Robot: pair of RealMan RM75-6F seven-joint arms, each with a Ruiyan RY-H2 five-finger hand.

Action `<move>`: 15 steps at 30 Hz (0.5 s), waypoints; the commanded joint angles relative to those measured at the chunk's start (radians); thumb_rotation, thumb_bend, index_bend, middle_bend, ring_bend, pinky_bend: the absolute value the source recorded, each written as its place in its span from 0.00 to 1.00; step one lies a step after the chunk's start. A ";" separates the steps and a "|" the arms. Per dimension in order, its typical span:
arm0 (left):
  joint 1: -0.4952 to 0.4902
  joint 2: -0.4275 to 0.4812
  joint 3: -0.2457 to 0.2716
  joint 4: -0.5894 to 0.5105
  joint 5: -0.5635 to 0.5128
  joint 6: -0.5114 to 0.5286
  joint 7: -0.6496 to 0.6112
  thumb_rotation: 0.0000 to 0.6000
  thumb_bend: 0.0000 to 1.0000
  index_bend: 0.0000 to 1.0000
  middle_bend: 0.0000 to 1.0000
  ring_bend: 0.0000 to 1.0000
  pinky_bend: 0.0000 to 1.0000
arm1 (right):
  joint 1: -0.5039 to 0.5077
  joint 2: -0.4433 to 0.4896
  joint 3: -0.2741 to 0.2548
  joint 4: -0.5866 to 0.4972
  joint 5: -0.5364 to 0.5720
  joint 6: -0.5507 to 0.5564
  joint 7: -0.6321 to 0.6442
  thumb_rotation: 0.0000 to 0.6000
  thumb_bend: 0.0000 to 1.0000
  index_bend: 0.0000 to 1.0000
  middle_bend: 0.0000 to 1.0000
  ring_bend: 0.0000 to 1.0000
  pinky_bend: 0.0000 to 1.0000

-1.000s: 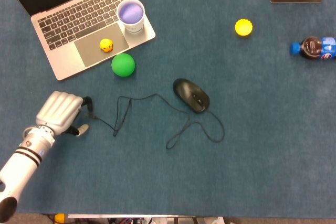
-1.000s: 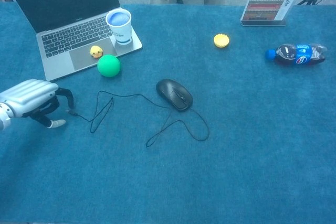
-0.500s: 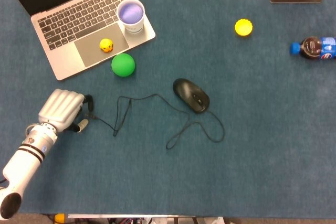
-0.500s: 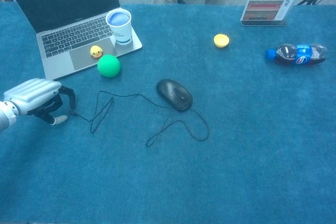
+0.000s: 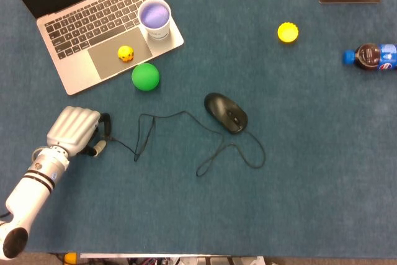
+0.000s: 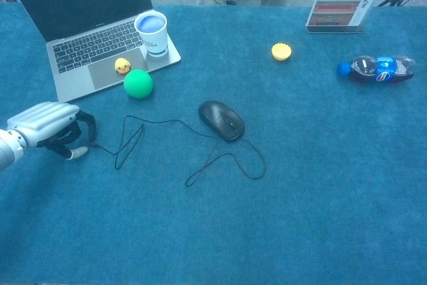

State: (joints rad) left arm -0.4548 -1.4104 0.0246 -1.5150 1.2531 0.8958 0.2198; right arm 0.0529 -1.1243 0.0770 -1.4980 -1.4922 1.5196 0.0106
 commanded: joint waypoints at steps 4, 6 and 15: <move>-0.001 -0.010 -0.001 0.011 -0.011 -0.004 -0.014 1.00 0.36 0.51 0.91 0.92 0.84 | -0.004 0.002 0.001 0.001 0.003 0.004 0.002 1.00 0.37 0.61 0.45 0.35 0.42; 0.000 -0.015 -0.001 0.017 -0.011 -0.001 -0.021 1.00 0.36 0.52 0.92 0.92 0.84 | -0.005 0.003 0.001 0.001 0.004 0.004 0.002 1.00 0.37 0.61 0.45 0.35 0.42; 0.005 -0.020 -0.006 0.022 -0.011 0.015 -0.041 1.00 0.38 0.56 0.94 0.92 0.84 | -0.007 0.002 0.004 0.003 0.005 0.007 0.006 1.00 0.37 0.61 0.45 0.35 0.42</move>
State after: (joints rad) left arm -0.4503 -1.4301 0.0193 -1.4936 1.2418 0.9110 0.1789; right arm 0.0462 -1.1225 0.0809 -1.4952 -1.4875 1.5267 0.0172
